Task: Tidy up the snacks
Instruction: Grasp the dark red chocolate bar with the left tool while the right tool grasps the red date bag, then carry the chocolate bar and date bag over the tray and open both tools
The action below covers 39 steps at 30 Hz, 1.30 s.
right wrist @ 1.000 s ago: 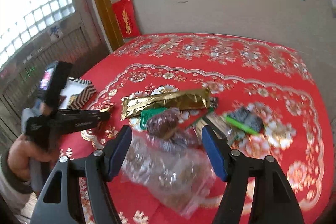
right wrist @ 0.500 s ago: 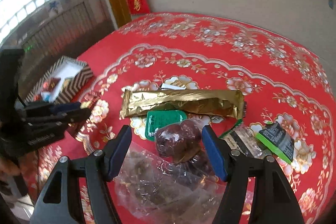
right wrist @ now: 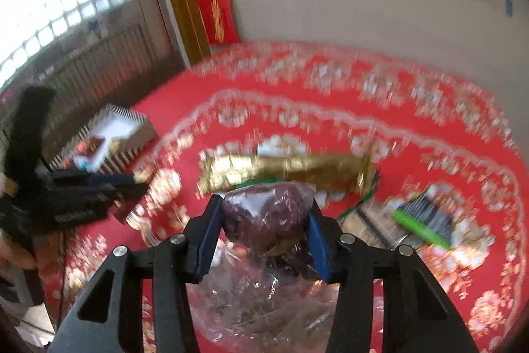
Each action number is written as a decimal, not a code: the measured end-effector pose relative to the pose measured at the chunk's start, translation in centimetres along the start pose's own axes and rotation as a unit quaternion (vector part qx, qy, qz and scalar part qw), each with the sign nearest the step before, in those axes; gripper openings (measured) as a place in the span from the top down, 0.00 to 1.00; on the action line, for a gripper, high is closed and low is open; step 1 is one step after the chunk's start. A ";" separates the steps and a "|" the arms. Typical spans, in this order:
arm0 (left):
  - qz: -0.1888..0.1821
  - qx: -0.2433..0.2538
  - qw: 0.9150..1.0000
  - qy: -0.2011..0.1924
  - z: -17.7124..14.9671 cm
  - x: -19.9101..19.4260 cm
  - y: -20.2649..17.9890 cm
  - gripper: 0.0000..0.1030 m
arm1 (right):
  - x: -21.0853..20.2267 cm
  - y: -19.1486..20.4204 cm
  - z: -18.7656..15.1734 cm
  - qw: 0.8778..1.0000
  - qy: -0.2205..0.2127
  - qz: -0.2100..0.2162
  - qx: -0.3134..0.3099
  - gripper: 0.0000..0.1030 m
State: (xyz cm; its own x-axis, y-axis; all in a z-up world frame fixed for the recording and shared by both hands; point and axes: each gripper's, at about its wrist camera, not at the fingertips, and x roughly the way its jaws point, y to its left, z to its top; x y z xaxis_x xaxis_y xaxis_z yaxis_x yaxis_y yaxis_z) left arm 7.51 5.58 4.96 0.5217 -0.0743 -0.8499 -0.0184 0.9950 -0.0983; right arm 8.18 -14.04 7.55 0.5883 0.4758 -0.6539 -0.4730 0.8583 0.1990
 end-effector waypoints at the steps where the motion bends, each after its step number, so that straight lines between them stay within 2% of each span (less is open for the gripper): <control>1: -0.001 0.001 1.000 -0.001 0.0 -0.2 -0.1 0.73 | -0.6 0.2 0.3 1.000 -0.007 0.001 0.000 0.53; 9: -0.009 0.010 1.000 -0.018 -0.7 -2.5 -0.7 0.73 | -3.9 2.1 0.8 0.999 -0.041 0.003 -0.006 0.53; 22: -0.014 0.042 0.999 -0.028 -3.6 -5.2 -1.4 0.73 | -5.1 5.5 -2.3 1.000 -0.027 0.010 -0.012 0.53; 31: 0.006 0.047 0.998 -0.047 -5.2 -6.9 0.5 0.73 | -4.4 8.9 -2.7 0.999 -0.019 0.025 -0.029 0.53; 39: 0.023 0.031 0.997 -0.060 -5.7 -8.5 4.0 0.73 | -3.2 12.3 -1.6 0.997 -0.014 0.044 -0.054 0.53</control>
State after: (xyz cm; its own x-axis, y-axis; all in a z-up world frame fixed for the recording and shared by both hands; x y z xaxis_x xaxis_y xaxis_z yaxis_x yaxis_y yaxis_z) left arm -1.89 9.84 8.83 0.6206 -0.0245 -0.7838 0.0064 0.9996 -0.0261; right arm -0.58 -5.37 10.91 0.5586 0.5547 -0.6167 -0.5903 0.7881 0.1742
